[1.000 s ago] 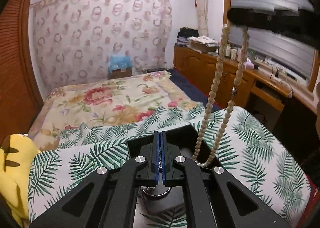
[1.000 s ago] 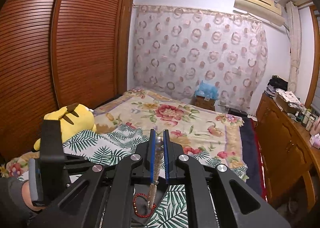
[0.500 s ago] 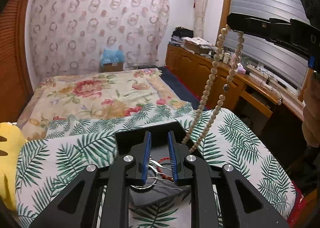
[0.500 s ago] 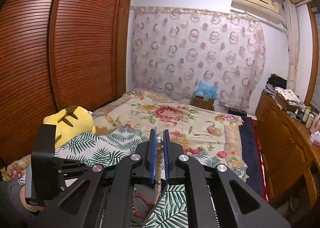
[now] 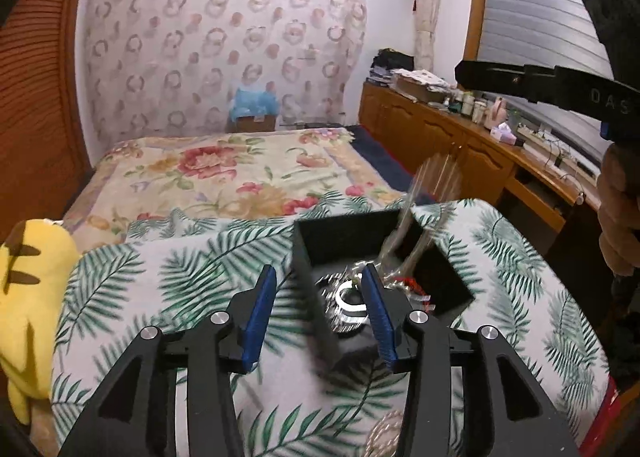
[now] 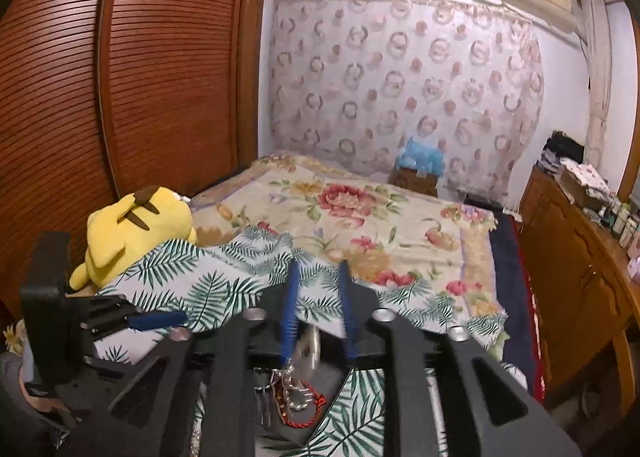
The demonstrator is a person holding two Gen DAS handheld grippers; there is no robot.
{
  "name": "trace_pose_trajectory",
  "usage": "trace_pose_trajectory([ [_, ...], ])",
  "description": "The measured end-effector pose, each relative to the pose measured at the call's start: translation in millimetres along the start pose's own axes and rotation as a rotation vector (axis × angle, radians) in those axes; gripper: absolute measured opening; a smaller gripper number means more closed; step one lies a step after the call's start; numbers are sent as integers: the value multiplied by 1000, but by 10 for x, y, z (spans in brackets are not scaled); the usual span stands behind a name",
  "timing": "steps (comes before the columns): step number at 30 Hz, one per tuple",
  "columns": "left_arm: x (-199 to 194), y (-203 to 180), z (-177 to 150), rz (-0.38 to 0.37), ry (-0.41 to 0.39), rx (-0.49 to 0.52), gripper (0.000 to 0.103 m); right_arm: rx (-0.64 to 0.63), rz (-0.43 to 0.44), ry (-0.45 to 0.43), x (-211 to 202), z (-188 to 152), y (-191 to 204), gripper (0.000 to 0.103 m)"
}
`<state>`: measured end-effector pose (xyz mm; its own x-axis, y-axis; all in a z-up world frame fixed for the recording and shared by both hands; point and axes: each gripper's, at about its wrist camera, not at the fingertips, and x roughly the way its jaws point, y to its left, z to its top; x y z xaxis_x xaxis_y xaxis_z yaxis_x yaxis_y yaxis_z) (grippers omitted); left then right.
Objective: Organize jewelry
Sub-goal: 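Move both tools back to the pile, right tool reaching toward the brown wooden bead bracelet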
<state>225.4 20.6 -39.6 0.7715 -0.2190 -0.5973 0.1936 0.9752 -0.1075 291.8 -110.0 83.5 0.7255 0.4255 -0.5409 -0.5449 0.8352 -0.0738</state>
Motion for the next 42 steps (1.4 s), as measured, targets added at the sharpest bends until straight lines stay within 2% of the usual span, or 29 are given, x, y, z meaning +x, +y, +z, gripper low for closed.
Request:
trace_pose_trajectory([
  [5, -147, 38, -198, 18, 28, 21, 48, -4, 40, 15, -84, -293, 74, 28],
  [12, -320, 39, -528, 7, 70, 14, 51, -26, 117, 59, -305, -907, 336, 28],
  [19, -454, -11, -833, -20, 115, -8, 51, -41, 175, 193, -402, -1670, 543, 28],
  [23, -497, -55, -922, -25, 123, -14, 52, -38, 183, 266, -378, -1965, 546, 27],
  [29, -525, -178, -1041, -35, 143, 5, 52, -22, 223, 309, -326, -2146, 533, 14],
  [34, -521, -223, -1073, -38, 151, 20, 52, -17, 266, 334, -261, -2103, 589, 14],
  [42, -450, -232, -1112, -42, 167, 13, 52, -26, 262, 350, -230, -2065, 658, 14],
])
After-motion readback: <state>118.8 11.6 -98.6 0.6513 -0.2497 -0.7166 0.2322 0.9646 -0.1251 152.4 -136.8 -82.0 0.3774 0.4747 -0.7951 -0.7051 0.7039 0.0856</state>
